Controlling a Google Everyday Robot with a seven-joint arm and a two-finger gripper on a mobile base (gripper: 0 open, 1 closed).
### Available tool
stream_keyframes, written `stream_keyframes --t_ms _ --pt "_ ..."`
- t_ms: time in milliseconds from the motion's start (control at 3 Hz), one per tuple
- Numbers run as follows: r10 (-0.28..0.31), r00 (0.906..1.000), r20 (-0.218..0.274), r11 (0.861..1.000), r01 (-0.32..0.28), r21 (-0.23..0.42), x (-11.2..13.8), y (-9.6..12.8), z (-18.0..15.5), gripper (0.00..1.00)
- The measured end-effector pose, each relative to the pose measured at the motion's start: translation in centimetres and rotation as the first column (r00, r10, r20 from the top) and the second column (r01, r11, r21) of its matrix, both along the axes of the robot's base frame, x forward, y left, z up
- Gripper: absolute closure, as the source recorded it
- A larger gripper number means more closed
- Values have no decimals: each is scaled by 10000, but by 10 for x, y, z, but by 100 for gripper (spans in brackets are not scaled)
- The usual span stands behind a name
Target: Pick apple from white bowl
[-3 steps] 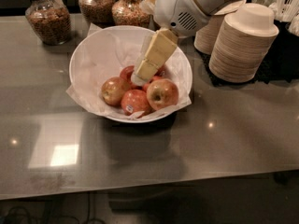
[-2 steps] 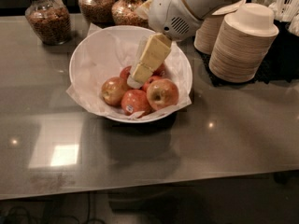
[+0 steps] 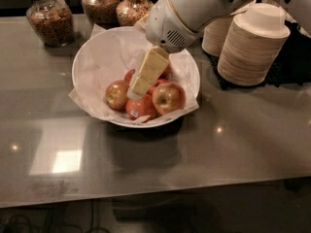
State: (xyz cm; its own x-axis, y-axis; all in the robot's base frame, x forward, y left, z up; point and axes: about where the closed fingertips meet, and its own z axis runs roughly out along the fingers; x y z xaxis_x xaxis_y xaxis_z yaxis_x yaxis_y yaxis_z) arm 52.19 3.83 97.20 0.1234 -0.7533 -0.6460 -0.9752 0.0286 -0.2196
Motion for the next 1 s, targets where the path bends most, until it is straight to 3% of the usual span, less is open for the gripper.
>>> stream_keyframes --t_ms 333,667,1000 --pt "319 9989 -351 9992 -310 261 0 22 -18 0" --pt "415 9973 -612 9983 -390 422 -3 39 -33 8" --pt "345 9971 -674 9988 -321 361 -4 47 -43 23"
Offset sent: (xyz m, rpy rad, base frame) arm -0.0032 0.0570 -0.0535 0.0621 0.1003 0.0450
